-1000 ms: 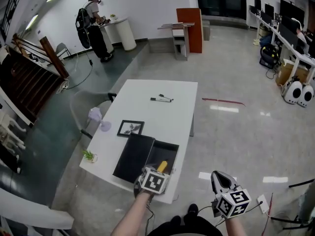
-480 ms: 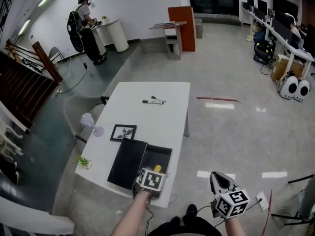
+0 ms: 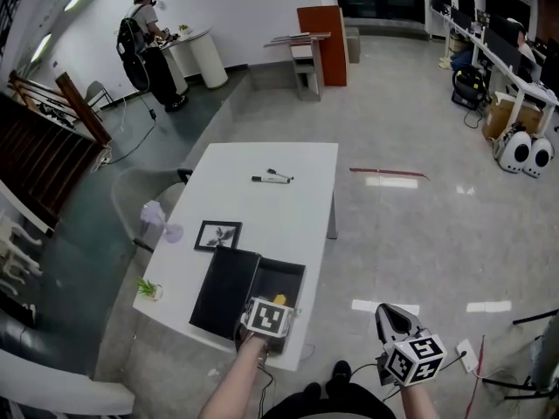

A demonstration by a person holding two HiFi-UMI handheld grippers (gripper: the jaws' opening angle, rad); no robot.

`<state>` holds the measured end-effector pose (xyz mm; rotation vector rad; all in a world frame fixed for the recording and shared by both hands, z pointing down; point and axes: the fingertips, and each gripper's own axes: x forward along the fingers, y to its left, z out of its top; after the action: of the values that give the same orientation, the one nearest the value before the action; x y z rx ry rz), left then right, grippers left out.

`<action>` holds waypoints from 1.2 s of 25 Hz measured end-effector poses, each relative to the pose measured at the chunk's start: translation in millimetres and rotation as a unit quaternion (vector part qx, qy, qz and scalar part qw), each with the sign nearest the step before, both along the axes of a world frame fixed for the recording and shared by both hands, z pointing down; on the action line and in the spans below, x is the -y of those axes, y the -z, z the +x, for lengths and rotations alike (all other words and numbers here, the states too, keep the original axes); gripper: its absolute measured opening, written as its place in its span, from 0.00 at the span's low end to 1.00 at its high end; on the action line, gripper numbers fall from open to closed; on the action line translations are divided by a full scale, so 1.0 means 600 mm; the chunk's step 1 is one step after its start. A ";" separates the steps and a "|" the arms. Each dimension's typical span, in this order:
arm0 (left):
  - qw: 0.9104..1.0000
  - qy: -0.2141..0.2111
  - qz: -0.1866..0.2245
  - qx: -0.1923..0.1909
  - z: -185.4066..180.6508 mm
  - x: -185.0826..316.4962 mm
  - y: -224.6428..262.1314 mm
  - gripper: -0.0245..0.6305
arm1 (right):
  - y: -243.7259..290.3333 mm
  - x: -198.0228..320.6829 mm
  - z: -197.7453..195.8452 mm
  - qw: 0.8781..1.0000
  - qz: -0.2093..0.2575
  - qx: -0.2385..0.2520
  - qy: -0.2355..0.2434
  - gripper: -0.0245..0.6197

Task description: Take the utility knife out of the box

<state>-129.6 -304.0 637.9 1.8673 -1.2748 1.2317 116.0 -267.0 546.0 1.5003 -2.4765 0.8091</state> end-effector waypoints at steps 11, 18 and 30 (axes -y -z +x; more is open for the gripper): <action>1.000 -0.007 -0.012 0.001 0.006 -0.011 -0.005 0.23 | -0.002 0.001 -0.021 1.000 -0.007 0.001 0.015 0.04; 1.000 0.004 0.005 -0.017 -0.005 -0.005 0.004 0.21 | 0.003 -0.006 -0.031 1.000 -0.006 0.001 0.021 0.04; 0.997 0.009 0.058 -0.049 0.004 -0.015 0.037 0.21 | 0.020 -0.019 -0.041 1.000 0.006 0.000 0.023 0.04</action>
<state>-127.5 -295.2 615.9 1.9694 -1.3312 1.0627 91.2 -255.7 534.2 1.4422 -2.5103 0.7861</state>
